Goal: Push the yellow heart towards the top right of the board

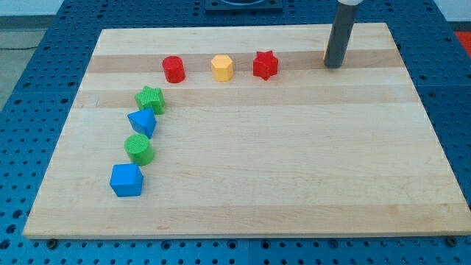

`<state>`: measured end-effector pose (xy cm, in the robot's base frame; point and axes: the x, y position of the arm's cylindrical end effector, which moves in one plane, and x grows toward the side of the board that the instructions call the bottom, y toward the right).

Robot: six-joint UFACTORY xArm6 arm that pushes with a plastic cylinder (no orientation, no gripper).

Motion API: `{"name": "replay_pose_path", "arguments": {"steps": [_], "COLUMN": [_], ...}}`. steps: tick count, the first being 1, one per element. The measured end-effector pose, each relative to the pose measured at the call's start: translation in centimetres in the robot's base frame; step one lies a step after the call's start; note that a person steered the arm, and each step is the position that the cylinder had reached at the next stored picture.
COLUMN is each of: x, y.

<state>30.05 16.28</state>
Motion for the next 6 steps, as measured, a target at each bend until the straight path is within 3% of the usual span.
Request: {"name": "replay_pose_path", "arguments": {"steps": [4,6], "x": [-4.3,-2.6], "y": [0.9,0.8]}}
